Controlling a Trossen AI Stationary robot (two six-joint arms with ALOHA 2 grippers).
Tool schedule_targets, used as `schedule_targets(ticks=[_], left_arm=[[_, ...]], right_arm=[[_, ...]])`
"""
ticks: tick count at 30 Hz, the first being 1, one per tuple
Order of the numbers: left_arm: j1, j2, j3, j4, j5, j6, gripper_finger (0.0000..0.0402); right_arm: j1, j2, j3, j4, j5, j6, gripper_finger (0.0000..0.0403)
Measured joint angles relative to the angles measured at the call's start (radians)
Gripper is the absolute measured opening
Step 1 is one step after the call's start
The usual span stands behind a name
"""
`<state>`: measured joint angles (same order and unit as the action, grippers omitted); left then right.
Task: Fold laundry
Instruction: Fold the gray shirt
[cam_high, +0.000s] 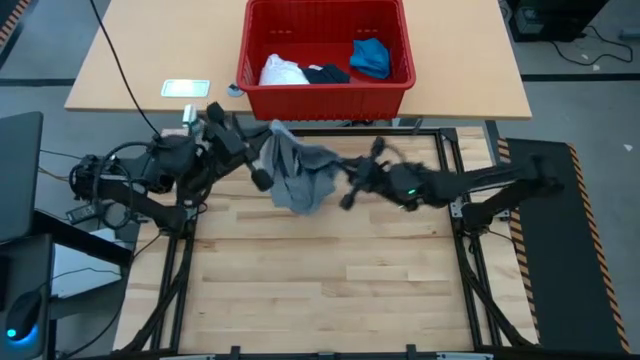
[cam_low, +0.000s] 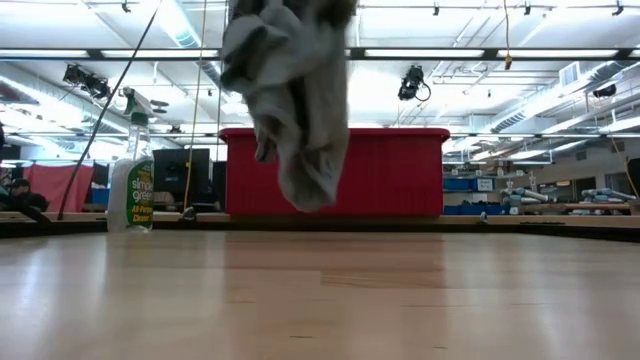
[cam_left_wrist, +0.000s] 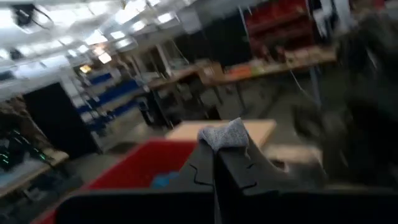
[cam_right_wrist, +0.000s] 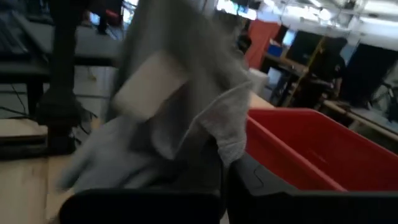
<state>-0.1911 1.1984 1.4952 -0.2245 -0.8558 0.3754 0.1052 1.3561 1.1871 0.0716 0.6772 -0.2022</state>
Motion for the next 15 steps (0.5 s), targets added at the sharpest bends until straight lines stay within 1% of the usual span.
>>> schedule_targets(ticks=[2, 4, 6, 9, 12, 13, 15], left_arm=[[-0.011, 0.0, 0.0, -0.11, 0.0, -0.076, 0.0], [-0.021, 0.0, 0.0, -0.249, 0.006, -0.192, 0.0], [-0.025, -0.003, 0.0, -0.391, 0.051, -0.338, 0.0], [-0.024, -0.002, 0.0, -0.556, 0.118, -0.545, 0.0], [-0.025, 0.0, 0.0, -0.589, 0.144, -0.667, 0.0], [-0.029, 0.0, 0.0, -0.572, 0.145, -0.677, 0.0], [-0.038, 0.0, 0.0, -0.511, 0.144, -0.662, 0.0]], right_arm=[[-0.012, -0.076, 0.024, -0.15, -0.001, 0.037, 0.0005], [-0.034, -0.143, 0.064, -0.299, -0.051, 0.096, 0.0004], [-0.07, -0.195, 0.119, -0.461, -0.136, 0.181, 0.0004], [-0.142, -0.234, 0.222, -0.701, -0.3, 0.27, 0.0004], [-0.204, -0.233, 0.336, -0.895, -0.454, 0.291, 0.0003], [-0.22, -0.228, 0.377, -0.948, -0.503, 0.29, 0.0003], [-0.239, -0.216, 0.455, -1.024, -0.566, 0.277, 0.0003]])
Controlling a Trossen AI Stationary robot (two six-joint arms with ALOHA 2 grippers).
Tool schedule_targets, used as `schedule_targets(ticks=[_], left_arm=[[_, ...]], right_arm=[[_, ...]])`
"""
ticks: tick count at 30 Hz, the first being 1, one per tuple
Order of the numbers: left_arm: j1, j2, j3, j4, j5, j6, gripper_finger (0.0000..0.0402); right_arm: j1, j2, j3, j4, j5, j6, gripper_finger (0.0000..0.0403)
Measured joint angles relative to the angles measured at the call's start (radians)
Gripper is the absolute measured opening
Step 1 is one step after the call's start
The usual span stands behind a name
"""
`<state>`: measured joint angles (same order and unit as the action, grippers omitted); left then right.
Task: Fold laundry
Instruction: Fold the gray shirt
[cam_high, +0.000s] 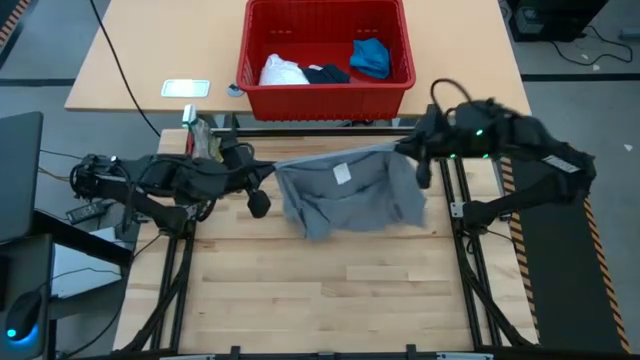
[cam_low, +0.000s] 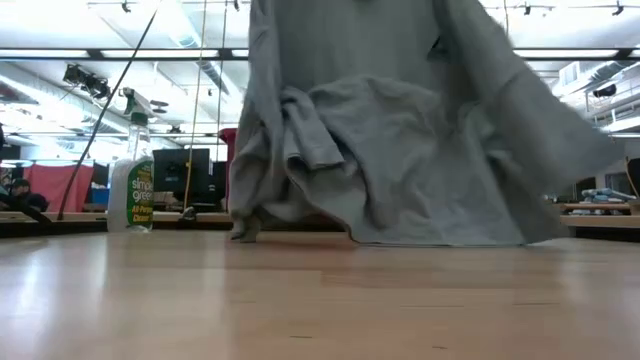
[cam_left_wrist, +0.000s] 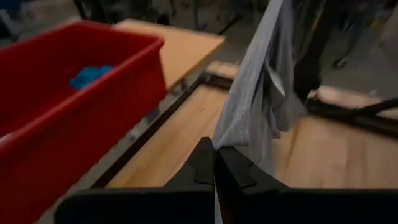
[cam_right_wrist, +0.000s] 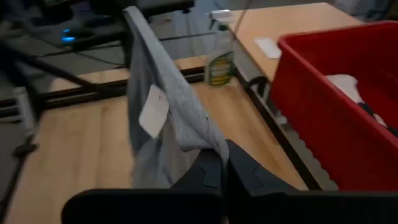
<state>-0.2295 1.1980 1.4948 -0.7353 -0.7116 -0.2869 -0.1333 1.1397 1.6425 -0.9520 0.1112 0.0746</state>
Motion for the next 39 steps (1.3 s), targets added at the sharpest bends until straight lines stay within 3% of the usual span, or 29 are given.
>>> schedule_targets(ticks=[6, 10, 16, 21, 27, 30, 34, 39], left_arm=[[-0.05, -0.016, 0.0, 0.243, -0.021, 0.141, 0.0], [-0.123, -0.016, 0.0, 0.455, 0.163, 0.21, 0.0], [-0.255, -0.013, 0.0, 0.605, 0.471, 0.158, 0.0], [-0.382, 0.003, 0.0, 0.613, 0.487, 0.047, 0.0], [-0.49, 0.049, 0.0, 0.558, 0.364, 0.001, 0.0], [-0.517, 0.052, 0.001, 0.456, 0.234, -0.049, 0.0], [-0.534, 0.052, 0.001, 0.329, -0.011, -0.077, 0.0], [-0.519, 0.052, 0.001, 0.117, -0.183, -0.174, 0.0]], right_arm=[[0.015, 0.038, 0.236, -0.124, -0.014, -0.059, 0.0002], [0.059, 0.052, 0.371, -0.166, -0.121, 0.003, 0.0002], [0.157, 0.059, 0.43, -0.185, -0.519, 0.158, 0.0002], [0.297, 0.068, 0.43, -0.171, -0.526, 0.31, 0.0003], [0.452, 0.109, 0.43, -0.129, -0.455, 0.43, 0.0003], [0.502, 0.129, 0.43, -0.168, -0.379, 0.455, 0.0003], [0.527, 0.153, 0.431, -0.296, -0.291, 0.438, 0.0003], [0.51, 0.206, 0.419, -0.481, -0.052, 0.374, 0.0004]])
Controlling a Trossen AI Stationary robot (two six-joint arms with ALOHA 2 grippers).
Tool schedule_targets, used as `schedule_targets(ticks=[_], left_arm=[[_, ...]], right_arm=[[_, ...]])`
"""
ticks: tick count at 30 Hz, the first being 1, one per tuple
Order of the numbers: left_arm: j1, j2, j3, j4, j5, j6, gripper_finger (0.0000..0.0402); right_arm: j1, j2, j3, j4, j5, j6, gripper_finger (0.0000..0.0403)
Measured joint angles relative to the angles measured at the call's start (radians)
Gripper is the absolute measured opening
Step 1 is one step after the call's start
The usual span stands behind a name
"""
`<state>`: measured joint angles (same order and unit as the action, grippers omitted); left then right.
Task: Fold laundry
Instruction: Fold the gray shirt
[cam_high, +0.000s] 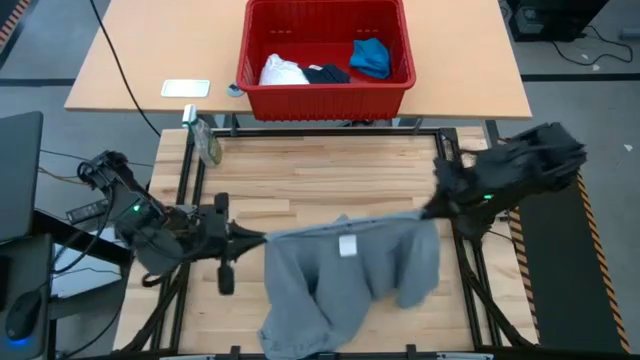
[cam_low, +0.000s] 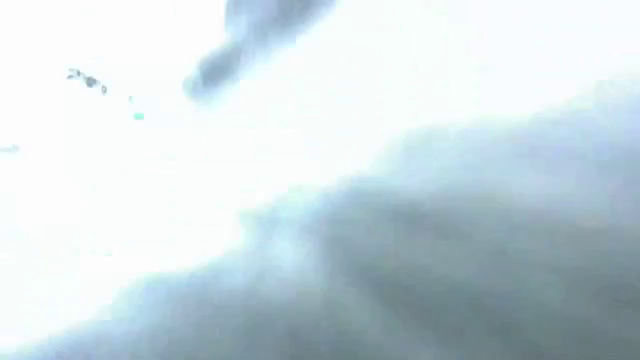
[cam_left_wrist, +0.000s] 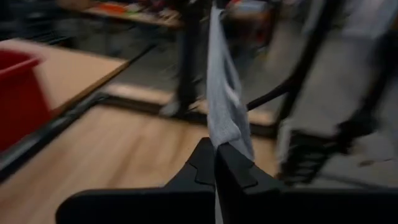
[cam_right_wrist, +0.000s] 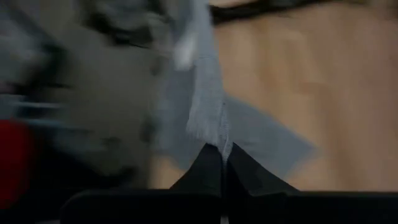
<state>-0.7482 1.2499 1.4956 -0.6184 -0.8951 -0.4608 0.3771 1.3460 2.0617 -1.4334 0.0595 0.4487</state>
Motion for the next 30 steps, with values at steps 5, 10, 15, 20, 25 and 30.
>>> schedule_targets(ticks=[5, 10, 15, 20, 25, 30], left_arm=[[0.115, 0.027, 0.0, -0.375, -0.016, -0.285, 0.0], [0.279, 0.058, 0.0, -0.737, 0.057, -0.519, 0.0], [0.485, 0.072, 0.0, -0.836, 0.147, -0.451, 0.0], [0.686, 0.085, 0.0, -0.833, 0.186, -0.36, 0.0003], [0.836, 0.103, -0.001, -0.836, 0.2, -0.335, 0.0051], [0.947, 0.123, -0.001, -0.834, 0.276, -0.274, 0.0131]], right_arm=[[-0.121, 0.066, -0.092, -0.052, 0.118, -0.148, 0.0004], [-0.326, 0.151, -0.224, -0.011, 0.12, -0.346, 0.0004], [-0.553, 0.255, -0.349, 0.196, 0.043, -0.518, 0.0004], [-0.726, 0.384, -0.383, 0.396, -0.008, -0.551, 0.0008], [-0.825, 0.482, -0.377, 0.449, -0.002, -0.543, 0.0041], [-0.885, 0.501, -0.377, 0.437, -0.002, -0.521, 0.0093]])
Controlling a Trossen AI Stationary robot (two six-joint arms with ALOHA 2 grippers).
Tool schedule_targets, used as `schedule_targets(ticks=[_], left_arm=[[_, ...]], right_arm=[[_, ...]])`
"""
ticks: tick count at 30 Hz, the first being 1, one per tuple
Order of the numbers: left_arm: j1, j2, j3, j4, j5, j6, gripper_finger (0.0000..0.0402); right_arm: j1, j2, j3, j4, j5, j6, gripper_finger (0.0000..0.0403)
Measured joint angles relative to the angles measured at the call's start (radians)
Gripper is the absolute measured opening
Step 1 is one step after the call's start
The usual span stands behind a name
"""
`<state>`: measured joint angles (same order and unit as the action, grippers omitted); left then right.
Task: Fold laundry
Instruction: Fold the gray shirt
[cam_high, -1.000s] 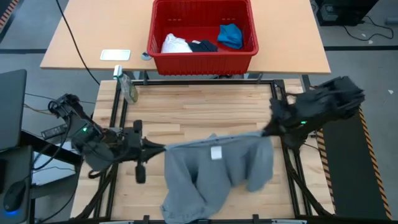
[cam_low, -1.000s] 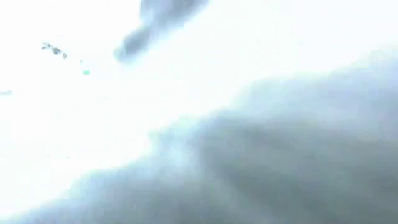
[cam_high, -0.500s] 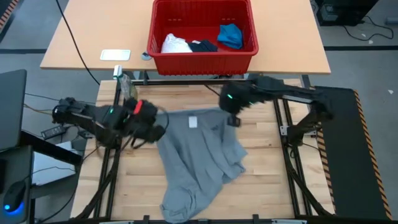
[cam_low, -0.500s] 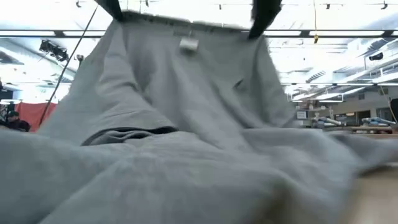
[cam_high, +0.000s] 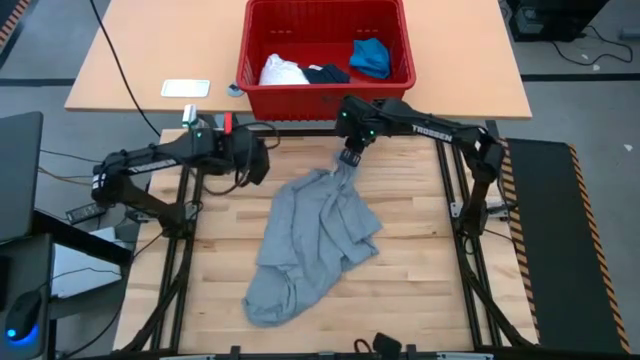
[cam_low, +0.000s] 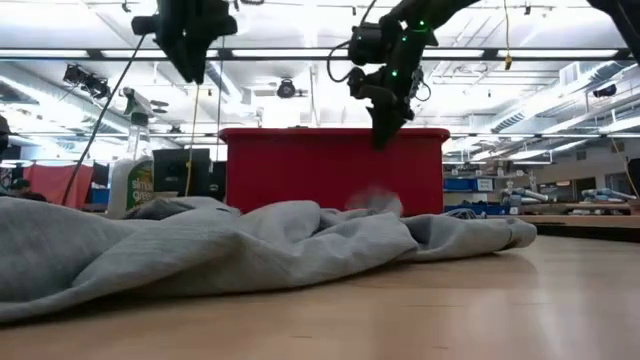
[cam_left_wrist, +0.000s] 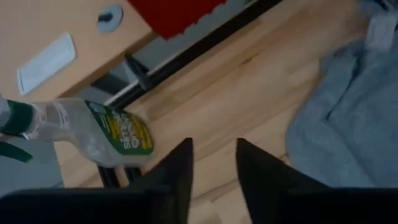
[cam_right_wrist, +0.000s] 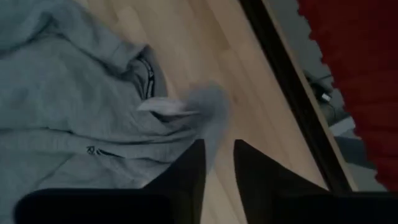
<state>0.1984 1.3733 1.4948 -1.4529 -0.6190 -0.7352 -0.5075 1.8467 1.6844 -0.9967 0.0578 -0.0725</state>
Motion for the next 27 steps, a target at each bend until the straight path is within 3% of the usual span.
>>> schedule_targets(ticks=[6, 9, 11, 15, 21, 27], left_arm=[[0.032, 0.0, 0.0, 0.049, 0.099, 0.034, 0.0195], [-0.01, -0.001, -0.011, 0.13, 0.137, 0.105, 0.0199], [-0.037, -0.006, -0.079, 0.271, 0.208, 0.192, 0.0194], [-0.059, -0.02, -0.332, 0.606, 0.465, 0.261, 0.0175], [-0.067, -0.003, -0.662, 1.015, 0.566, 0.137, 0.0157], [-0.064, 0.002, -0.833, 1.166, 0.573, 0.091, 0.0155]], right_arm=[[-0.01, -0.069, 0.0, -0.07, -0.014, 0.063, 0.0144], [0.008, -0.109, -0.019, -0.132, -0.109, 0.101, 0.0153], [0.033, -0.136, -0.078, -0.121, -0.218, 0.135, 0.0152], [0.107, -0.179, -0.255, 0.036, -0.368, 0.222, 0.0133], [0.236, -0.183, -0.51, 0.328, -0.369, 0.421, 0.0089], [0.304, -0.166, -0.695, 0.51, -0.225, 0.578, 0.0062]])
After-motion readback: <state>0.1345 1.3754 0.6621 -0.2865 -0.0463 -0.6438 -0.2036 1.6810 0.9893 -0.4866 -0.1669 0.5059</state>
